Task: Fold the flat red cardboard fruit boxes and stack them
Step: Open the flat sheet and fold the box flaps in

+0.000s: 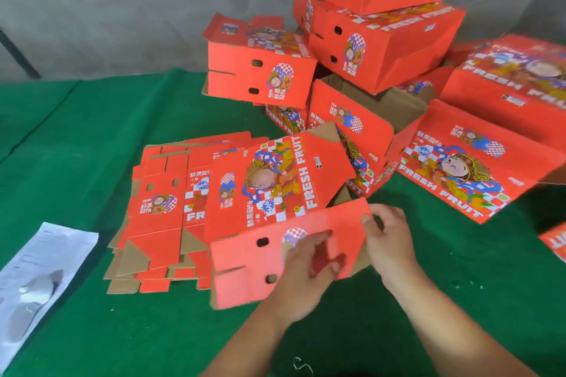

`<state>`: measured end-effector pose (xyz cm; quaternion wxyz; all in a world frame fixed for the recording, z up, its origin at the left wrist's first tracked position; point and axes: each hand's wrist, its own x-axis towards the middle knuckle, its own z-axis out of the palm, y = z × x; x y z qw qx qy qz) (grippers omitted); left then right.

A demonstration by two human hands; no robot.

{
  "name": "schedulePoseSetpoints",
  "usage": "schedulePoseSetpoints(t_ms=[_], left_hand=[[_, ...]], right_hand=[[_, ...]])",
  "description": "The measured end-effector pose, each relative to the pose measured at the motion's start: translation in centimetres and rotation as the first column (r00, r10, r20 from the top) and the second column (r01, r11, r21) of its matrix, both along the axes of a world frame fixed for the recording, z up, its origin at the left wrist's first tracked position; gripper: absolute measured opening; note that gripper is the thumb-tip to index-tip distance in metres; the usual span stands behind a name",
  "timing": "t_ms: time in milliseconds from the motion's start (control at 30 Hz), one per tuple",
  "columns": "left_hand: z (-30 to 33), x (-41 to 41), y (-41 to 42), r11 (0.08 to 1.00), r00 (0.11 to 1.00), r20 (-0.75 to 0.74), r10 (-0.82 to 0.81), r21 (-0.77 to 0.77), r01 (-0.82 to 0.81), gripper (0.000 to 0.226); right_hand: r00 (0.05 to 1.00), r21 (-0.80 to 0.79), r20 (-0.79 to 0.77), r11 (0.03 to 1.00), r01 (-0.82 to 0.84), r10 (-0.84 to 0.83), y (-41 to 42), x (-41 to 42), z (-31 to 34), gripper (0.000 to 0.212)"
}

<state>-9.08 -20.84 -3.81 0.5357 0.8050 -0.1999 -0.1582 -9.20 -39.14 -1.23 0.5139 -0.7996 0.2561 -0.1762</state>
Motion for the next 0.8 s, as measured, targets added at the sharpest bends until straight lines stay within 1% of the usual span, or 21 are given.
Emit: schedulePoseSetpoints(t_ms=[67,133,167,200,233,267,333,367,400,433,467,500,533,633,700,733,800], left_hand=[[-0.5,0.4,-0.4,0.985,0.981,0.094,0.17,-0.015,-0.17,0.039],[-0.6,1.5,-0.8,0.951,0.943,0.141,0.301,0.028,-0.307,0.047],[-0.2,2.1,-1.2,0.932,0.926,0.127,0.355,0.026,-0.36,0.048],[0.1,2.8,-1.2,0.915,0.91,0.106,0.402,-0.014,-0.403,0.049],[0.7,3.4,-1.8,0.892,0.886,0.103,0.451,-0.059,-0.447,0.049],[1.1,4.3,-2.0,0.861,0.853,0.118,0.508,-0.068,-0.503,0.05],[2.6,5.5,-3.1,0.809,0.804,0.1,0.586,-0.021,-0.587,0.071],[3.2,6.0,-3.7,0.803,0.8,0.07,0.595,-0.031,-0.595,0.072],[3.7,6.3,-4.2,0.81,0.811,0.031,0.584,-0.095,-0.579,0.061],[4.2,6.4,-5.0,0.824,0.838,-0.023,0.545,-0.171,-0.54,0.045],[4.6,6.3,-5.8,0.826,0.86,-0.093,0.502,-0.242,-0.509,0.033],[4.9,6.1,-6.6,0.815,0.864,-0.158,0.478,-0.288,-0.503,0.028],[5.0,5.6,-7.4,0.804,0.864,-0.193,0.466,-0.317,-0.504,0.028],[4.7,3.4,-9.7,0.78,0.874,-0.17,0.456,-0.398,-0.484,0.037],[4.3,2.2,-10.6,0.748,0.864,-0.152,0.48,-0.444,-0.493,0.04],[4.3,1.6,-11.0,0.737,0.863,-0.151,0.482,-0.463,-0.493,0.038],[4.7,0.7,-11.6,0.717,0.863,-0.165,0.477,-0.495,-0.491,0.034]], right_hand=[[0.999,-0.088,0.047,0.996,0.02,-0.016,-3.1,-0.4,0.4,0.018],[0.997,-0.149,0.075,0.988,0.044,-0.033,-6.2,-1.1,1.0,0.021],[0.993,-0.188,0.112,0.98,0.062,-0.041,-7.6,-1.6,1.4,0.022],[0.984,-0.215,0.174,0.973,0.083,-0.045,-8.6,-1.9,1.9,0.022],[0.968,-0.231,0.247,0.968,0.102,-0.043,-9.9,-2.4,2.7,0.023],[0.948,-0.256,0.319,0.96,0.111,-0.025,-11.0,-2.7,3.5,0.024],[0.895,-0.348,0.442,0.93,0.116,0.054,-13.5,-3.3,4.9,0.024],[0.871,-0.398,0.48,0.911,0.108,0.106,-14.9,-3.6,5.4,0.022],[0.854,-0.432,0.498,0.897,0.093,0.151,-16.1,-3.8,5.8,0.021],[0.846,-0.446,0.501,0.892,0.073,0.181,-17.2,-4.0,6.0,0.021],[0.85,-0.439,0.492,0.897,0.053,0.19,-18.1,-4.2,6.2,0.023],[0.863,-0.413,0.471,0.91,0.032,0.183,-18.8,-4.3,6.2,0.025],[0.882,-0.369,0.441,0.93,0.007,0.169,-19.3,-4.5,6.2,0.026],[0.923,-0.189,0.355,0.979,-0.08,0.144,-20.4,-5.5,6.3,0.019],[0.928,-0.106,0.347,0.989,-0.107,0.138,-21.2,-6.4,6.5,0.011],[0.927,-0.075,0.35,0.991,-0.112,0.132,-21.4,-6.7,6.7,0.012],[0.927,-0.059,0.35,0.991,-0.122,0.135,-21.9,-7.2,7.2,0.025]])
